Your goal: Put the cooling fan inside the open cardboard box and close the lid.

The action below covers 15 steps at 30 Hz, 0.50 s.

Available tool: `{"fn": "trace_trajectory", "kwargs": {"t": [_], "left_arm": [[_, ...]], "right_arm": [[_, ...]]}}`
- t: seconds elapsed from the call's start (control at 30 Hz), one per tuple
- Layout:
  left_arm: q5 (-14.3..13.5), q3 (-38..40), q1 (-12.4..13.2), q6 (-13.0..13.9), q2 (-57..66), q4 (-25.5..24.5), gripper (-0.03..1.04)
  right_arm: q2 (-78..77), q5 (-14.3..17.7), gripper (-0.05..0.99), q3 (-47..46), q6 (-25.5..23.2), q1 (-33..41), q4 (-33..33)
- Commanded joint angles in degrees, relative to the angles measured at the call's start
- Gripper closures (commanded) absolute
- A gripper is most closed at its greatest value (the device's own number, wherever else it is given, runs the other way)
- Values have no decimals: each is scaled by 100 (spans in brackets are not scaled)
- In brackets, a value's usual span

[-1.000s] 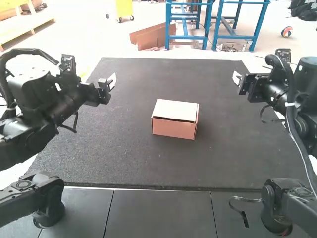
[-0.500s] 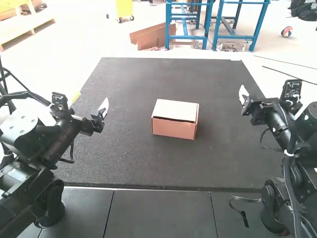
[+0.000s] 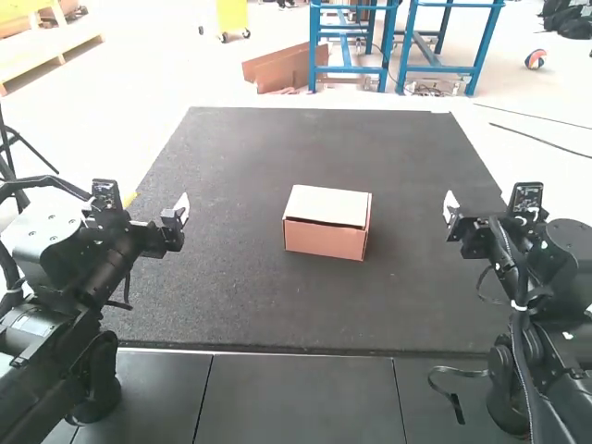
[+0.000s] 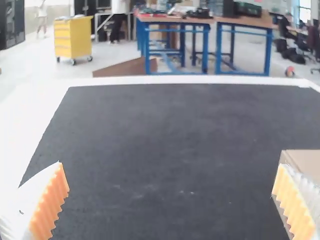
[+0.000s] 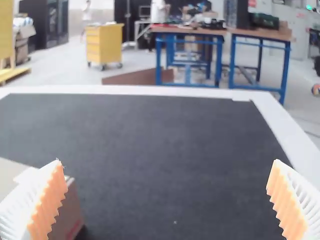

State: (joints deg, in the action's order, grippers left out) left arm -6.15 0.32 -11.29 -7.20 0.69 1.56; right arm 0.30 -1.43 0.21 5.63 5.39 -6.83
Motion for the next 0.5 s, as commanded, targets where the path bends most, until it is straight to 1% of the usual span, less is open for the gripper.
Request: {"fn": "trace_trajectory", "kwargs": {"t": [0.0, 0.1, 0.2, 0.3, 0.47], "left_arm": [[-53, -49, 417, -168, -69, -33, 4], [-53, -49, 777, -194, -69, -200, 4], [-53, -49, 1050, -229, -78, -271, 4], [-53, -49, 1173, -176, -78, -297, 4], [-53, -40, 1164, -159, -78, -288, 4]], "right_arm": [[-65, 134, 2, -21, 35, -73, 217], [-65, 134, 2, -21, 44, -73, 516], [-65, 134, 2, -30, 35, -64, 534], [-65, 143, 2, -30, 35, -82, 586], [-65, 134, 2, -21, 35, -82, 665]]}}
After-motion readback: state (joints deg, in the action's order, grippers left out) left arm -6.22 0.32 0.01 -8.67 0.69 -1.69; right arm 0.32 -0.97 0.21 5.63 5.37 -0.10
